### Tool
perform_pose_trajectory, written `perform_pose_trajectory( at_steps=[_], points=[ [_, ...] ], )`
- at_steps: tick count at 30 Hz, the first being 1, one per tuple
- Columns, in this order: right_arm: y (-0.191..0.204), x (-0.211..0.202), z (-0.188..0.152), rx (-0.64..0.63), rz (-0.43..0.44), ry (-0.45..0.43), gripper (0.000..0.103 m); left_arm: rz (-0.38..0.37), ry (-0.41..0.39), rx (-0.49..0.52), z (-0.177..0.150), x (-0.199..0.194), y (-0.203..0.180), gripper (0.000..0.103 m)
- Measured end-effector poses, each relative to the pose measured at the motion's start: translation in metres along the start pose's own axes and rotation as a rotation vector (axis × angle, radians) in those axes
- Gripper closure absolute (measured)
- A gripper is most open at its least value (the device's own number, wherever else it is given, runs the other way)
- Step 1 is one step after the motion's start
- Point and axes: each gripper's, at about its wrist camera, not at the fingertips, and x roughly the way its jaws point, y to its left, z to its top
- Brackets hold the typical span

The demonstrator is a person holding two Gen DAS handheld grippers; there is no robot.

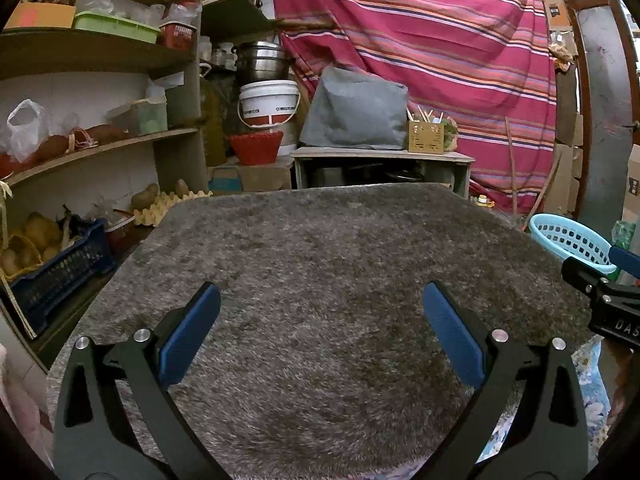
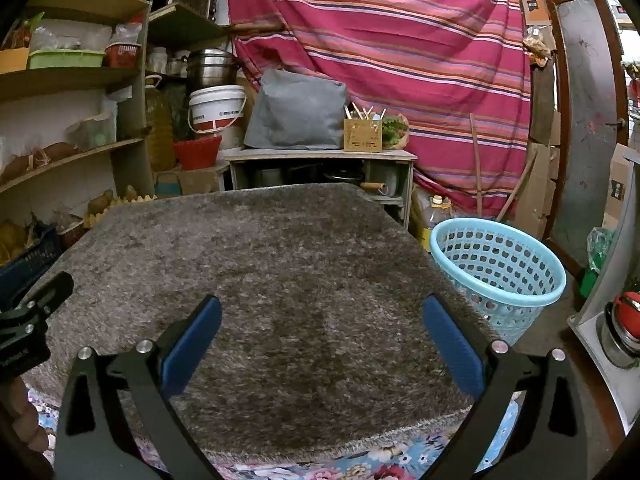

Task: Collect trash

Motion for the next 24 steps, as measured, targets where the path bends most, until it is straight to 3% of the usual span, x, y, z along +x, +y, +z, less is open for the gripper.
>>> perform_pose_trajectory(
  at_steps=[24],
  points=[
    [0.005,0.001,0.002,-0.024,-0.025,-0.025,0.004,0.013,-0.05,0.025,0.009,-0.012,0.0,0.005]
  ],
)
